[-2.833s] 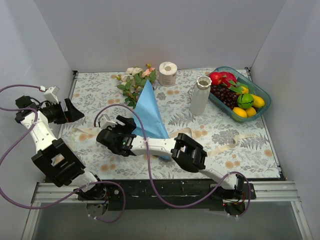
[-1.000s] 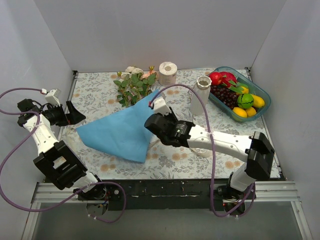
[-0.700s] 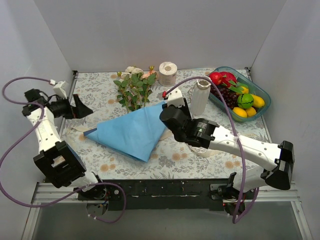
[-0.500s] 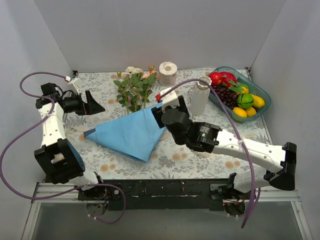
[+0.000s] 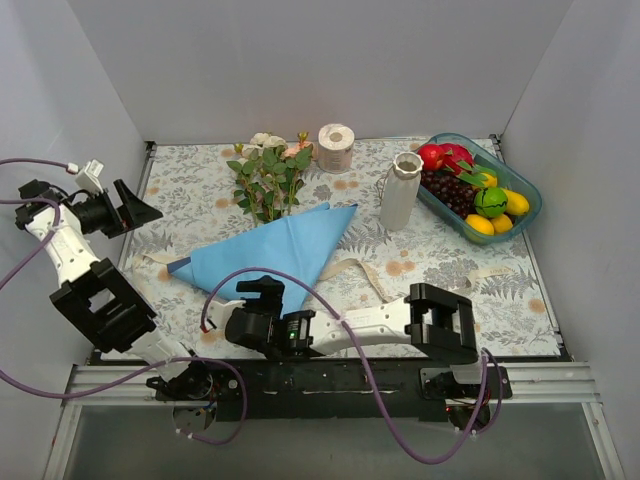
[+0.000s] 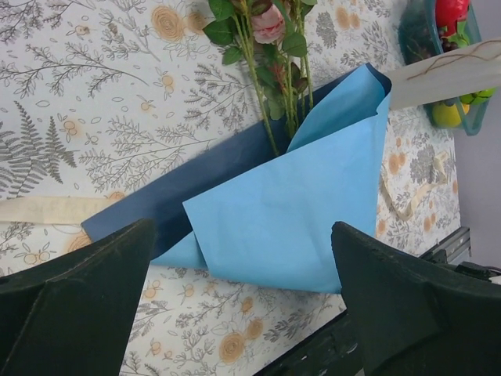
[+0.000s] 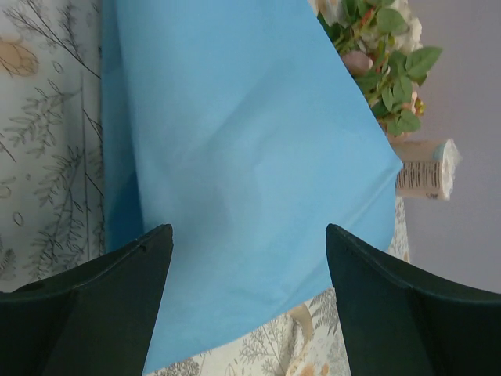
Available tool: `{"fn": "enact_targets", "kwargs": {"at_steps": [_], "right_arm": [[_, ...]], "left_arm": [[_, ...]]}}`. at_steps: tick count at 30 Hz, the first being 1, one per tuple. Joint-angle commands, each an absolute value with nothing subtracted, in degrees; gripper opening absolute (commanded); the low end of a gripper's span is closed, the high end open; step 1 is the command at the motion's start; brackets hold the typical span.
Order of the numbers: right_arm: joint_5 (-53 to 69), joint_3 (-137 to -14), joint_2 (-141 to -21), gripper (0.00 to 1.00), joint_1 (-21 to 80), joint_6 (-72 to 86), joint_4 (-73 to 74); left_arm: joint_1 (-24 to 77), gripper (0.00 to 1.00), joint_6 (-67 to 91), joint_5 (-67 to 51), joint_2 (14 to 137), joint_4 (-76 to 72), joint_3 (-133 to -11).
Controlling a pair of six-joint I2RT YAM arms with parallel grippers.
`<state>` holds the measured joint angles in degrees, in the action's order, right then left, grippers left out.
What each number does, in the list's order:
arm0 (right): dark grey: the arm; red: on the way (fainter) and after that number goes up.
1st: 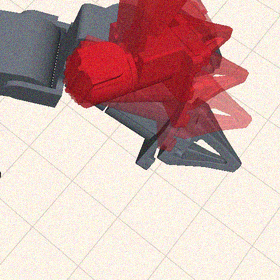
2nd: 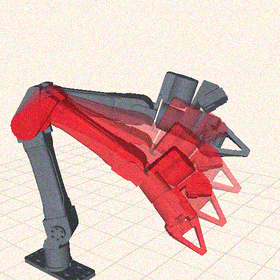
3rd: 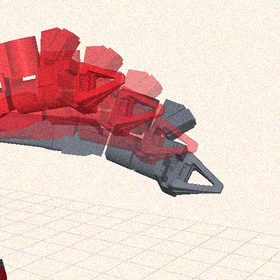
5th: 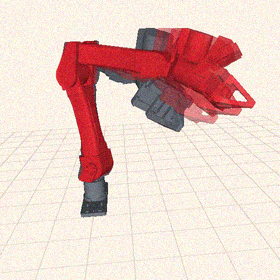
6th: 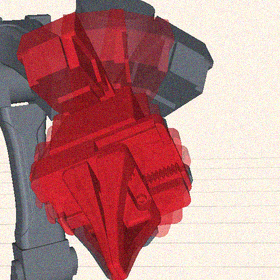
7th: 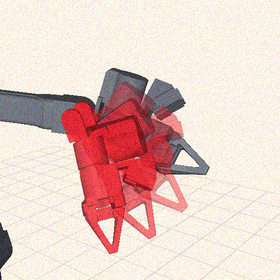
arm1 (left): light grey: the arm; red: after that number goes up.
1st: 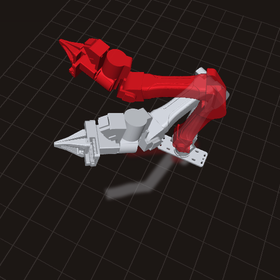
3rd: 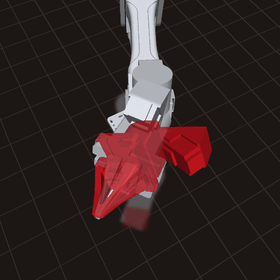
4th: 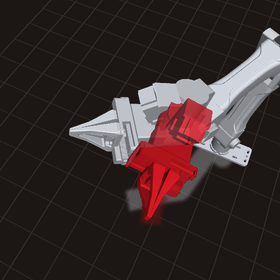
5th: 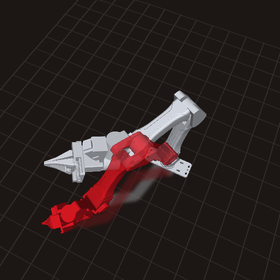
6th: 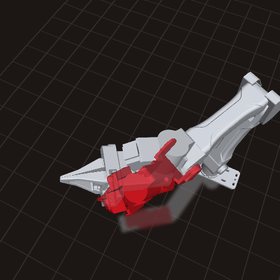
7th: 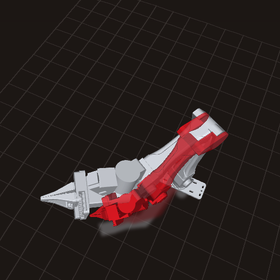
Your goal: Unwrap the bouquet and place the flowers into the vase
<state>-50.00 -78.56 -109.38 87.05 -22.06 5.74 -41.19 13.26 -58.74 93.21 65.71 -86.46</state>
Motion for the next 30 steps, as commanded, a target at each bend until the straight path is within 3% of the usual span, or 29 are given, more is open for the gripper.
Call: {"fn": "enact_targets", "kwargs": {"at_steps": [1,14,23,30], "right_arm": [[-50.88,-84.81,-112.67,0.87,88.85,-31.98,-5.09],[-51.85,-84.38,-118.21,0.88,91.23,-31.11,-5.27],[-56.51,-86.22,-123.48,0.88,84.73,-30.24,-4.83],[-65.36,-82.1,-118.22,0.84,83.23,-36.82,-20.87]], "left_arm": [[-43.15,0.96,9.23,-58.01,90.97,68.38,-87.01],[-46.23,0.96,3.96,-60.2,94.66,73.12,-89.82],[-47.02,0.96,3.43,-60.38,94.57,73.39,-90.97],[-47.46,0.96,2.81,-60.64,94.22,73.21,-89.83]]}}
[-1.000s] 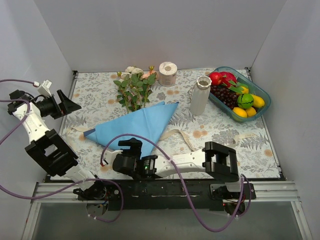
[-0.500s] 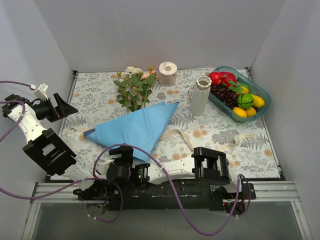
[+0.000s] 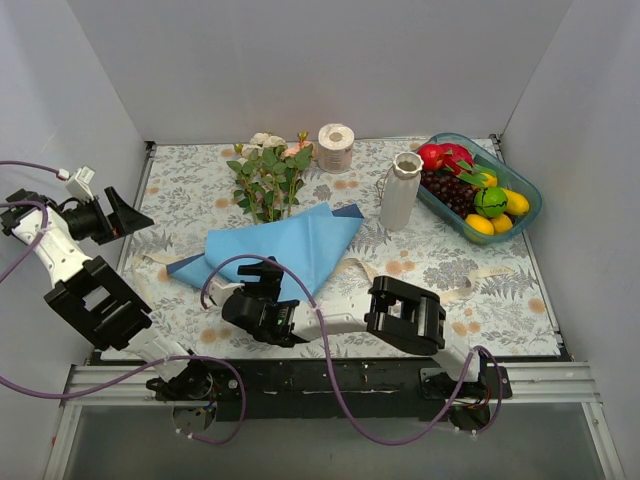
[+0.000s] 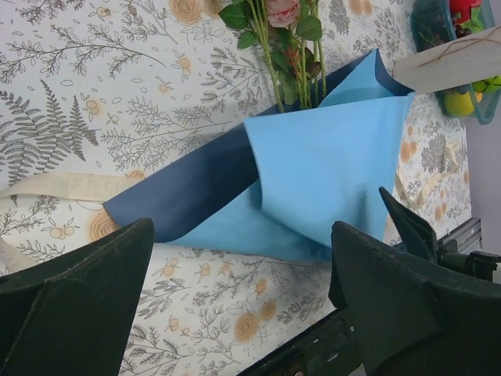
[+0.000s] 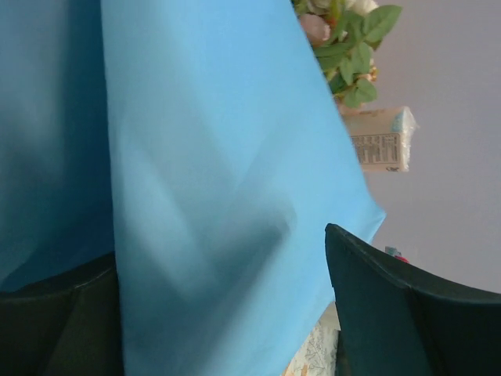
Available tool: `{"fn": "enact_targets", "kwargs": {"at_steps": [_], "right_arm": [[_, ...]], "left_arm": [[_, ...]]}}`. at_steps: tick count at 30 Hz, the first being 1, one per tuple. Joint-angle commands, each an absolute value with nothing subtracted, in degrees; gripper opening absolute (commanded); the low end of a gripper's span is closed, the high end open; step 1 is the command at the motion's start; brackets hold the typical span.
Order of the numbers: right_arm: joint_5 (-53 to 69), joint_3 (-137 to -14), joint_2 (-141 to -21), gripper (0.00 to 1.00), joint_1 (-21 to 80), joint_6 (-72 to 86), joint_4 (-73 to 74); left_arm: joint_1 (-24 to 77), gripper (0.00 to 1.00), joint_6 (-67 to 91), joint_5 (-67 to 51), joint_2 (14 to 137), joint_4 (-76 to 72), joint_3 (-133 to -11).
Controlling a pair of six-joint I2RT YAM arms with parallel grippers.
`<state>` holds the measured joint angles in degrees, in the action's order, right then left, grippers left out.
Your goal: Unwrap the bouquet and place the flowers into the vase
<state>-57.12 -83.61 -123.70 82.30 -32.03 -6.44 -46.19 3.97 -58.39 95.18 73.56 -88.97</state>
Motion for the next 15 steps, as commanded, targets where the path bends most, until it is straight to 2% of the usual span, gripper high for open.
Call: {"fn": "enact_targets", "kwargs": {"at_steps": [1,2,6,7,8,9,10,11,15], "right_arm": [[-67.57,-80.09,-117.34,0.83,83.49,-37.7,-24.22],[-68.81,-78.07,-114.98,0.82,83.76,-43.27,-36.27],[-79.68,-74.01,-113.38,0.82,85.6,-54.1,-55.67],[-81.11,-72.87,-113.64,0.82,85.87,-62.06,-64.77],[-82.52,-71.12,-115.3,0.83,86.13,-71.19,-90.18],[-85.66,-72.15,-117.23,0.83,86.22,-95.38,-104.71],[-87.52,-74.94,-119.25,0.84,86.05,-98.41,-108.25],[-88.5,-75.58,-120.05,0.81,86.04,-99.57,-108.19],[-91.66,-68.3,-114.27,0.81,87.01,-93.0,-108.28]], "left_arm": [[-47.46,0.96,2.9,-60.82,94.13,73.13,-89.65],[-47.46,0.96,2.9,-60.99,94.13,73.13,-89.65],[-47.46,0.96,2.64,-61.44,94.48,73.56,-90.26],[-47.46,0.97,2.46,-61.44,94.48,73.65,-90.52],[-47.46,0.97,2.29,-61.44,94.66,73.83,-90.61],[-47.46,0.96,2.02,-61.61,94.66,74.0,-90.7],[-47.46,0.96,1.85,-61.52,94.75,74.35,-90.79],[-47.46,0.97,1.58,-61.52,94.83,74.53,-90.79],[-47.46,0.97,1.23,-61.61,94.83,74.53,-90.62]]}}
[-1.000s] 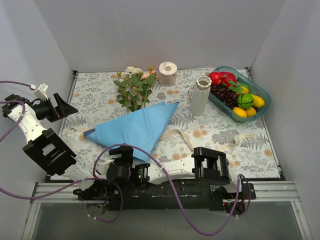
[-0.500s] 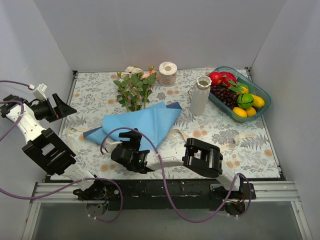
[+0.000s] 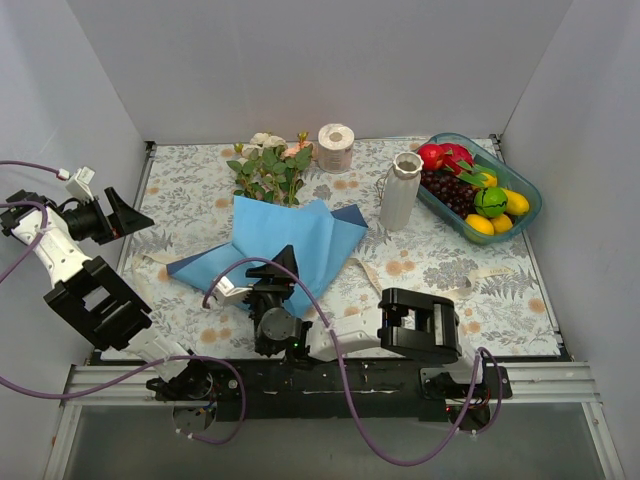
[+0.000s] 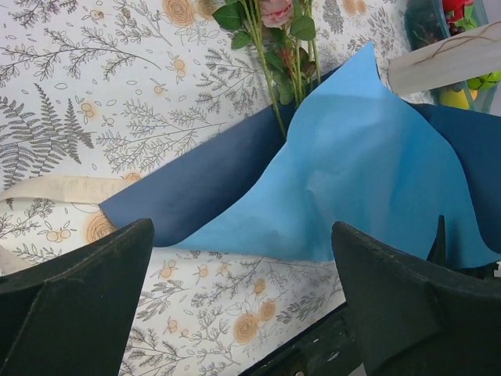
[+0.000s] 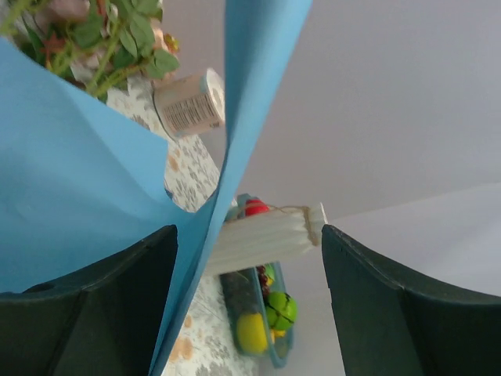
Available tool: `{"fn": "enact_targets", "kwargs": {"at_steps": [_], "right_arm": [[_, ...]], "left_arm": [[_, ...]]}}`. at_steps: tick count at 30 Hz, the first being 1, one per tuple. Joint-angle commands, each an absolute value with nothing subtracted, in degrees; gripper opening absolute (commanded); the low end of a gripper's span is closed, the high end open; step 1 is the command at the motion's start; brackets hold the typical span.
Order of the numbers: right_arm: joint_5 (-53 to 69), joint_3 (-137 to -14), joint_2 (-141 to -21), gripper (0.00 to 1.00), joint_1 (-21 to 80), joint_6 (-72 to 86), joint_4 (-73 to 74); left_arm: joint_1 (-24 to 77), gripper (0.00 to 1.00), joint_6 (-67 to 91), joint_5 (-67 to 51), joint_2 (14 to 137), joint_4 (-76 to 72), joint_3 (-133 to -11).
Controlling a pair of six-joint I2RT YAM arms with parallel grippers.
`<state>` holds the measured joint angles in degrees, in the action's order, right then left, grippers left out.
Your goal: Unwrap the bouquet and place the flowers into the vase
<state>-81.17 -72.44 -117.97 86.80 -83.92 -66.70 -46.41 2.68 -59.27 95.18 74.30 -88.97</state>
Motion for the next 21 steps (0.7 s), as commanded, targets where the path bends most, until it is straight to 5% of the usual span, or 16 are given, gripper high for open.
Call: {"fn": "enact_targets", "kwargs": {"at_steps": [1,13,21], "right_arm": [[-91.76,-67.6,-113.47,0.81,86.84,-92.55,-108.19],[-95.18,-58.97,-95.9,0.83,79.01,-90.7,-108.19],[-96.16,-67.66,-91.15,0.84,80.16,-96.48,-108.28]], "left_arm": [[-47.46,0.97,0.97,-61.61,94.92,74.79,-90.62],[-47.46,0.97,0.18,-61.43,94.04,75.23,-90.7],[-47.46,0.97,-1.14,-61.79,95.01,75.59,-91.85]]}}
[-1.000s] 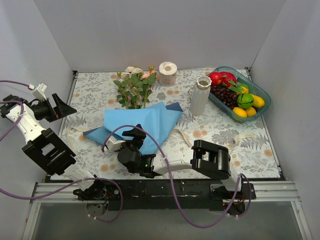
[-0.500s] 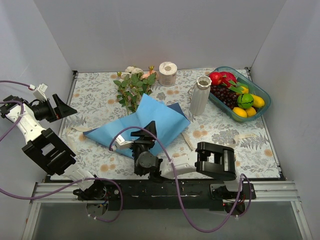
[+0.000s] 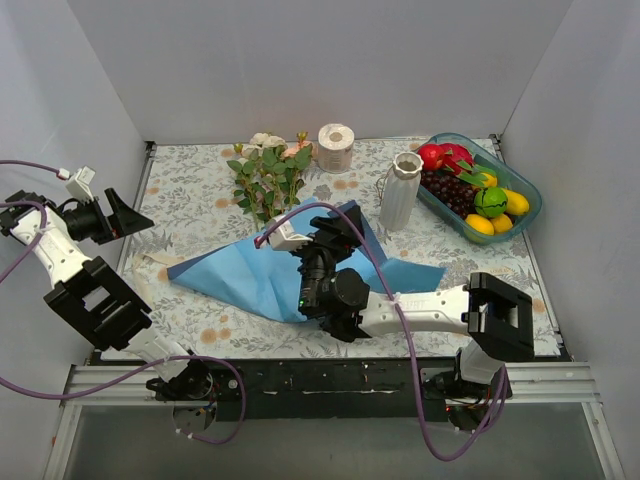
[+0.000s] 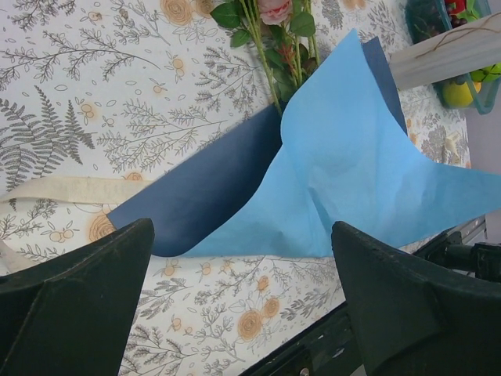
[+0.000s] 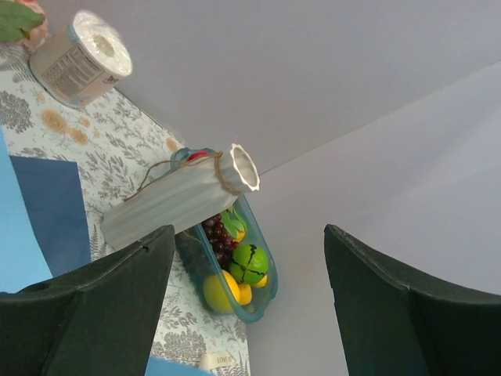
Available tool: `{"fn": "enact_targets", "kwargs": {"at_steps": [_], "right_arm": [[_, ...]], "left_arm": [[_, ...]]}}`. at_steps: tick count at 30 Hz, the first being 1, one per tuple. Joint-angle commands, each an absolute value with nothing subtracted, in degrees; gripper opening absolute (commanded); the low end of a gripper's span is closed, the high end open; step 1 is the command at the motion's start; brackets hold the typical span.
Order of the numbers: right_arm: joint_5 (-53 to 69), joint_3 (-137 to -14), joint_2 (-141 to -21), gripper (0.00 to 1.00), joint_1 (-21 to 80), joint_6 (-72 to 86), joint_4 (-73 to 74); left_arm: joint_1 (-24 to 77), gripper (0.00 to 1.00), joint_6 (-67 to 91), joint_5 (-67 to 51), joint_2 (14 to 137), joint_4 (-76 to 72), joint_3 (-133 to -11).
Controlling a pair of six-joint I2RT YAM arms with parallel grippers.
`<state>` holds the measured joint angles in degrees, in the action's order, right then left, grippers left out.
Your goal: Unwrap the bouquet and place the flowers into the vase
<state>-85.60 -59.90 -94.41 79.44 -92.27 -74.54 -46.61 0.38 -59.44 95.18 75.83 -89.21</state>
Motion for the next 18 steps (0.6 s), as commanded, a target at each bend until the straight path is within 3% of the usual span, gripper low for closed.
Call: {"fn": "enact_targets", "kwargs": {"at_steps": [1,5,9,14,17,18], "right_arm": [[-95.46,-69.76,-90.62,0.85,80.24,-98.07,-108.46],[-91.15,-87.13,-95.26,0.98,79.2,-111.59,-108.19],[-96.99,-101.55,-106.23,0.98,74.98,-130.13,-108.28],[-99.84,-101.49,-111.09,0.98,69.8,-128.51,-108.46],[-97.05,-120.01,-115.92,0.97,68.2,-126.66,-108.63],[-90.68,-123.89,-116.1,0.97,68.81,-120.91,-108.11]], "left_arm": [[-47.46,0.97,-1.14,-61.79,95.18,75.67,-91.93],[-47.46,0.97,-0.97,-61.96,95.8,75.41,-92.28],[-47.46,0.97,-0.44,-62.14,96.06,75.15,-92.55],[-47.46,0.97,1.21,-62.14,95.89,74.62,-92.55],[-47.46,0.97,1.67,-61.79,95.45,74.79,-93.34],[-47.46,0.97,1.93,-61.79,95.19,75.06,-93.77]]}}
